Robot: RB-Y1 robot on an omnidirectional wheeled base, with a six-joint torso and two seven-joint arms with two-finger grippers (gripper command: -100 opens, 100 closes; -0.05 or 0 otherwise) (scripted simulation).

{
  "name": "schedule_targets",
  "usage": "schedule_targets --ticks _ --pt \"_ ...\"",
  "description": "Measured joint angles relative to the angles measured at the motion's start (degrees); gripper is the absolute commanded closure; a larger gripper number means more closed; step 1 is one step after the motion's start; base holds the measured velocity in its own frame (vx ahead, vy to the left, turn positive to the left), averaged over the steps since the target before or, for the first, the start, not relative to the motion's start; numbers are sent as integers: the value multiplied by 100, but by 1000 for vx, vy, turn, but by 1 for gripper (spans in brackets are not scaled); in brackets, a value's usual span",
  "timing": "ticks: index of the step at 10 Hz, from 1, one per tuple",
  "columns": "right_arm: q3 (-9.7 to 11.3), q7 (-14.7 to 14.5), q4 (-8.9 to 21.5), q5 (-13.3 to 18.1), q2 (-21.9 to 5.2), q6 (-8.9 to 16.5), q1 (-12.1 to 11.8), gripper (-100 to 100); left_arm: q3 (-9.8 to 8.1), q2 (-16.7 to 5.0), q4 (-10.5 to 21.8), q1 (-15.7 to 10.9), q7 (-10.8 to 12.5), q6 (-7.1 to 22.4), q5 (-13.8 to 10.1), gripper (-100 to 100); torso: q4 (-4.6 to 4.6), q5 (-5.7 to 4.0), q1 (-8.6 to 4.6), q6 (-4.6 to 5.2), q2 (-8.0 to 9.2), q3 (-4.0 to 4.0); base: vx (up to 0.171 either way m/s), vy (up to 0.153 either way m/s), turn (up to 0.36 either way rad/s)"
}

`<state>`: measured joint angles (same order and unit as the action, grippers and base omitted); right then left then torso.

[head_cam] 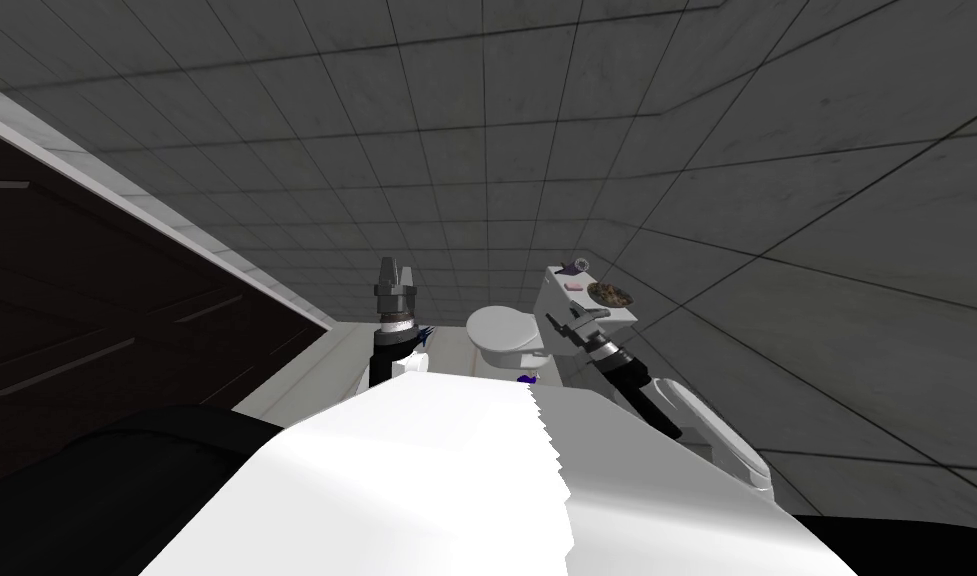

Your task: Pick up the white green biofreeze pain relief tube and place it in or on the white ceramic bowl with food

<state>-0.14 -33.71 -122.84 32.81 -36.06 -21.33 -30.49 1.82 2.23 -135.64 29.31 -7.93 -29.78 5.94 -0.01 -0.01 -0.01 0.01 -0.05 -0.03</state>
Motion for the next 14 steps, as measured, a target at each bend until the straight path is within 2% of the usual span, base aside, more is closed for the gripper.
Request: schedule_targets --ticks 3,6,8,10,11,12,13,14 --pt "-42 -225 91 422 -352 133 -33 -100 0 0 0 0 0 0 0 0 0 0 1 0 2 1 7 -1 2" --pt "-74 -584 351 913 -732 229 -55 -100 0 0 0 0 0 0 0 0 1 0 0 0 3 2 0 0 0" --pt "-128 -788 525 1254 -1122 340 -76 -100 0 0 0 0 0 0 0 0 1 0 -1 1 3 2 3 0 -2" --pt "-150 -997 765 1558 -1341 349 -22 -100 0 0 0 0 0 0 0 0 1 0 0 0 3 2 0 0 0" --pt "-153 -1062 787 1668 -1419 383 -42 -100 0 0 0 0 0 0 0 0 1 0 1 0 5 3 0 0 0" --pt "-168 -1106 739 1838 -1633 500 -117 -100 0 0 0 0 0 0 0 0 2 1 2 0 5 3 0 0 0" --pt "-200 -1185 801 1924 -1668 512 -137 -100 0 0 0 0 0 0 0 0 1 0 2 0 5 3 0 0 0" --pt "-217 -1264 949 2058 -1839 515 -76 -100 0 0 0 0 0 0 0 0 1 0 0 -1 3 2 0 0 0"
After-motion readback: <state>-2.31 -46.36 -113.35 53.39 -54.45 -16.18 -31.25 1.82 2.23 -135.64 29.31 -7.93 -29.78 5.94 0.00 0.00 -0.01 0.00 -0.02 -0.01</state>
